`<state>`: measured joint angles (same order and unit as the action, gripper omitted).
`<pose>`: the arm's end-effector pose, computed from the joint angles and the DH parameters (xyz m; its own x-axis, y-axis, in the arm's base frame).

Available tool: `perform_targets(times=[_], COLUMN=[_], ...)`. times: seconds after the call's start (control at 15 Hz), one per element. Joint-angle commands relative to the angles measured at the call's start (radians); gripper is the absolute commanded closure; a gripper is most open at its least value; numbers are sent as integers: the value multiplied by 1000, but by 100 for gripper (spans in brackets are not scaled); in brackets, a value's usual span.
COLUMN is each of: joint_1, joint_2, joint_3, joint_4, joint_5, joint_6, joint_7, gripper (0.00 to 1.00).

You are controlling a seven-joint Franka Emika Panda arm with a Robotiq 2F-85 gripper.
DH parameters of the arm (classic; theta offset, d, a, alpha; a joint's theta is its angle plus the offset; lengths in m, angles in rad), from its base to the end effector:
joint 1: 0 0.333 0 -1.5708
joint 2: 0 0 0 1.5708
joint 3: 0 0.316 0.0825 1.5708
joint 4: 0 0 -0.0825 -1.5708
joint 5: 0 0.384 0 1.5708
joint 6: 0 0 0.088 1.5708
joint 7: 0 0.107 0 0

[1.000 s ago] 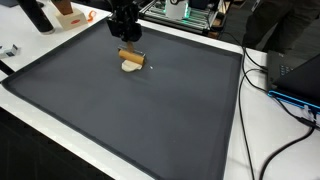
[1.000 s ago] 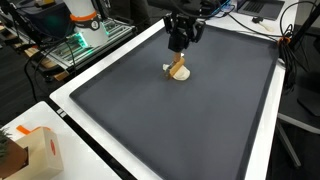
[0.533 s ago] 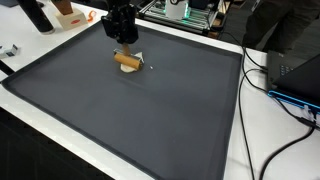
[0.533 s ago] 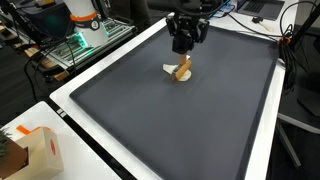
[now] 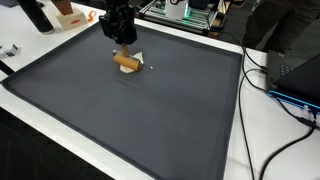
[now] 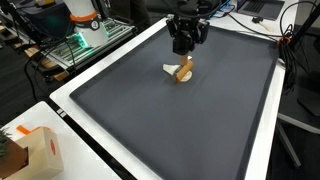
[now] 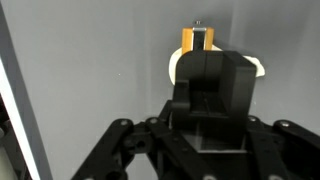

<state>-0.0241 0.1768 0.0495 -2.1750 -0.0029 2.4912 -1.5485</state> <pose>0.5694 0.0141 0.3242 -0.0046 0.9999 0.0098 0.9903 0.0032 0.1390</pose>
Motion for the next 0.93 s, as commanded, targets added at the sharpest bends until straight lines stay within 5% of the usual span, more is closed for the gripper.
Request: perform_targets(times=[0.0, 0.87], joint_1=[-13, 0], joint_2=[15, 37], joint_3=[12, 13], joint_4=[-2, 53], joint_5=[19, -1], joint_6=[-55, -269], joint_7=[-48, -105], gripper=[76, 76])
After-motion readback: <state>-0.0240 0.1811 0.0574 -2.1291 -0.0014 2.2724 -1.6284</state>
